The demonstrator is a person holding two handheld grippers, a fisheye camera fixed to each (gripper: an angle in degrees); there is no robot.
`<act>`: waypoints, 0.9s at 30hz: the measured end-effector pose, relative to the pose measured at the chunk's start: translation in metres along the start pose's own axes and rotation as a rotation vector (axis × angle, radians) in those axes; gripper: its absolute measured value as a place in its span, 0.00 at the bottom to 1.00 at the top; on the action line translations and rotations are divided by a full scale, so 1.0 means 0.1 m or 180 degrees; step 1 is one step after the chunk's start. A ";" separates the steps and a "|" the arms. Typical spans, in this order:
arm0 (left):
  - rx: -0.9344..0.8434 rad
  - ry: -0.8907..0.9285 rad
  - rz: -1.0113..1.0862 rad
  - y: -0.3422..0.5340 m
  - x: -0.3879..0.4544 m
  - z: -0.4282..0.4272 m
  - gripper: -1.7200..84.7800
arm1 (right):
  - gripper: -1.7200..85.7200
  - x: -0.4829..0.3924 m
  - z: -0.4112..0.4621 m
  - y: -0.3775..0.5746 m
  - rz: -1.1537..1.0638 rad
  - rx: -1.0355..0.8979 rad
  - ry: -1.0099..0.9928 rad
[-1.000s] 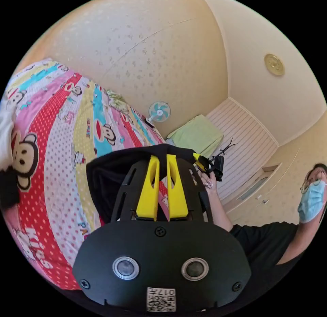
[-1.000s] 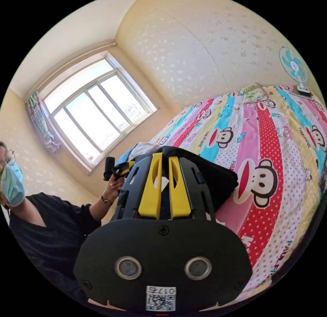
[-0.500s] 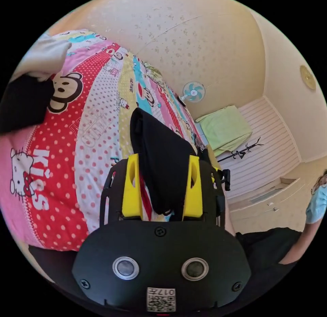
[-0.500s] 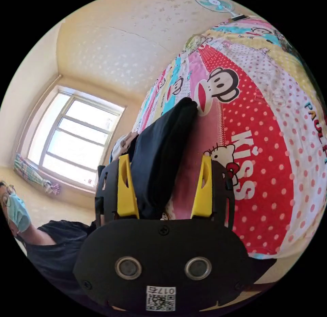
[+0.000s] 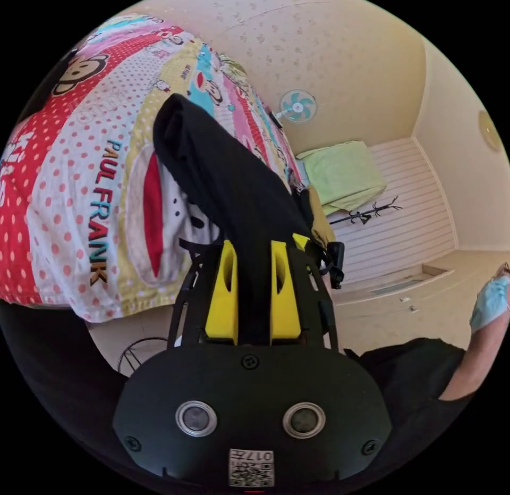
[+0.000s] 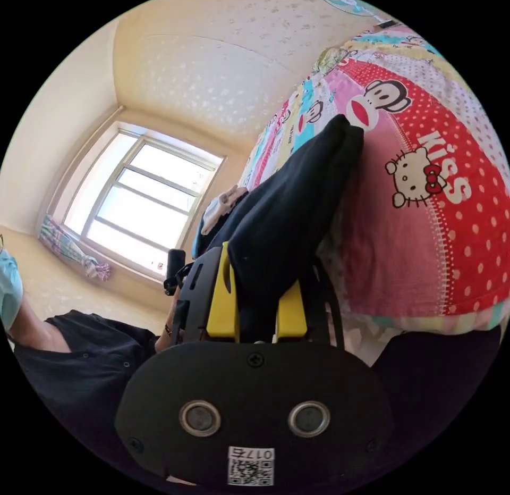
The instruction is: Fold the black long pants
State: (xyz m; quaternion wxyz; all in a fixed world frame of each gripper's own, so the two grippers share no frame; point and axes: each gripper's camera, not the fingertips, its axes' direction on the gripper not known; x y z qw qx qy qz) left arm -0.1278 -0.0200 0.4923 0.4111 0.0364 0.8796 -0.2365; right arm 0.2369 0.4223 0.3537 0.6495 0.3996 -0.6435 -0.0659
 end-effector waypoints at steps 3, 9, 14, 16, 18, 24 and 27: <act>-0.0065 0.0027 0.0372 0.06 0.51 0.08 0.13 | 0.12 -0.31 -0.46 -0.06 -0.0448 0.0186 0.0089; 0.0076 0.0533 0.1133 -0.67 1.51 0.59 0.13 | 0.12 -0.93 -1.67 -0.44 -0.1337 0.0865 0.0979; 0.0132 0.0865 0.2172 -1.27 2.58 1.50 0.13 | 0.12 -0.99 -2.75 -0.59 -0.1515 0.1573 0.1561; 0.0076 0.0910 0.2390 -1.50 2.87 2.20 0.14 | 0.13 -0.71 -3.09 -0.70 -0.1180 0.1692 0.1620; -0.0084 0.0722 0.2390 -1.63 2.91 2.85 0.14 | 0.15 -0.04 -3.31 -0.84 -0.0536 0.1604 0.1898; -0.2269 -0.0685 0.1747 -1.21 1.89 5.30 0.18 | 0.17 1.66 -3.07 -0.55 0.1294 0.1608 0.2357; -0.1712 -0.0379 0.1771 -0.93 1.49 4.87 0.11 | 0.16 1.57 -2.84 -0.65 0.1182 0.1369 0.2763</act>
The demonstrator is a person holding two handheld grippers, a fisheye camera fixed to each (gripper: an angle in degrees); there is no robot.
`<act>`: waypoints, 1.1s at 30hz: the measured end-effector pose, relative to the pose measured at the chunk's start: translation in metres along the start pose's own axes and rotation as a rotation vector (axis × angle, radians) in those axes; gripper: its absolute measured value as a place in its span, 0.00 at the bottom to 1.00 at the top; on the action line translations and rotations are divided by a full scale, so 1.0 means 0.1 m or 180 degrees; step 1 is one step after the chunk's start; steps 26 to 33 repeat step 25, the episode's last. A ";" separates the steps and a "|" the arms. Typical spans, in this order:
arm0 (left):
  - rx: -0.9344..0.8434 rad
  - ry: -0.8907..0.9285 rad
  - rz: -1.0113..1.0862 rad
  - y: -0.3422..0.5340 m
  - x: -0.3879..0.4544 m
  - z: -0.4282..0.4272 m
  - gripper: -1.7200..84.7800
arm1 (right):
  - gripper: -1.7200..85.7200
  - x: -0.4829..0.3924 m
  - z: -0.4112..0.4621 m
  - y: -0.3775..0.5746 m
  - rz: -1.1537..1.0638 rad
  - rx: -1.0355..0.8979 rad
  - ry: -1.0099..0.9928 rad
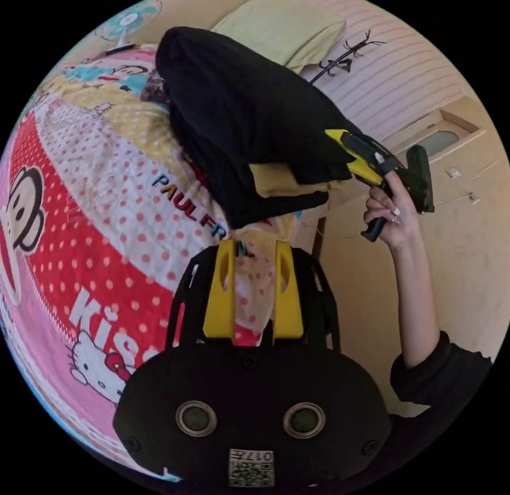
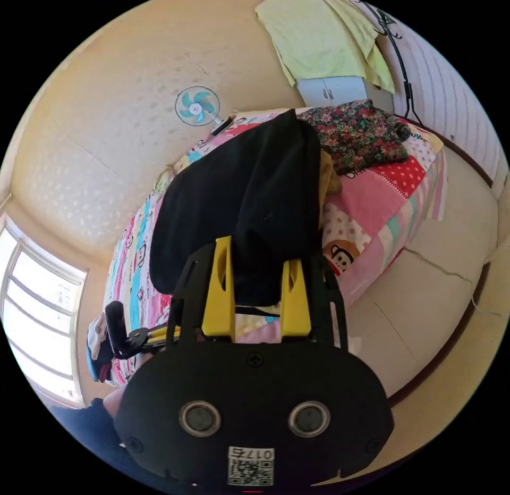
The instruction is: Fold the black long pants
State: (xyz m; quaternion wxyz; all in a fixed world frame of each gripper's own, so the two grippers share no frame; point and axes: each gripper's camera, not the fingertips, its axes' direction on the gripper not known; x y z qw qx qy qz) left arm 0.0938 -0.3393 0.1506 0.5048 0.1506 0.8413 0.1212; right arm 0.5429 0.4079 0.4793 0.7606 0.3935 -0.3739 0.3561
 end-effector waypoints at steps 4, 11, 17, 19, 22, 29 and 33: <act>0.0003 -0.0046 -0.0078 0.72 -0.29 -0.58 0.06 | 0.16 -0.03 0.14 0.12 0.0059 0.0109 0.0045; 0.0743 -0.1987 -0.1068 2.46 -0.93 -2.29 0.02 | 0.11 -0.32 -0.07 1.12 -0.0119 -0.0149 0.0214; 0.1909 -0.2990 -0.2682 4.15 -1.33 -3.43 0.01 | 0.10 -1.32 0.68 2.33 -0.0869 -0.1112 -0.0216; 0.1829 -0.3125 -0.2741 4.40 -1.49 -3.41 0.01 | 0.10 -1.80 1.01 2.67 -0.1231 -0.1410 -0.0381; 0.1573 -0.3118 -0.2736 4.41 -1.64 -3.32 0.01 | 0.10 -2.71 1.52 3.11 -0.1894 -0.1868 -0.0570; 0.1649 -0.2958 -0.2605 4.32 -1.64 -3.48 0.01 | 0.11 -3.71 1.83 3.46 -0.2467 -0.2032 -0.0952; 0.1649 -0.2958 -0.2605 4.32 -1.64 -3.48 0.01 | 0.11 -3.71 1.83 3.46 -0.2467 -0.2032 -0.0952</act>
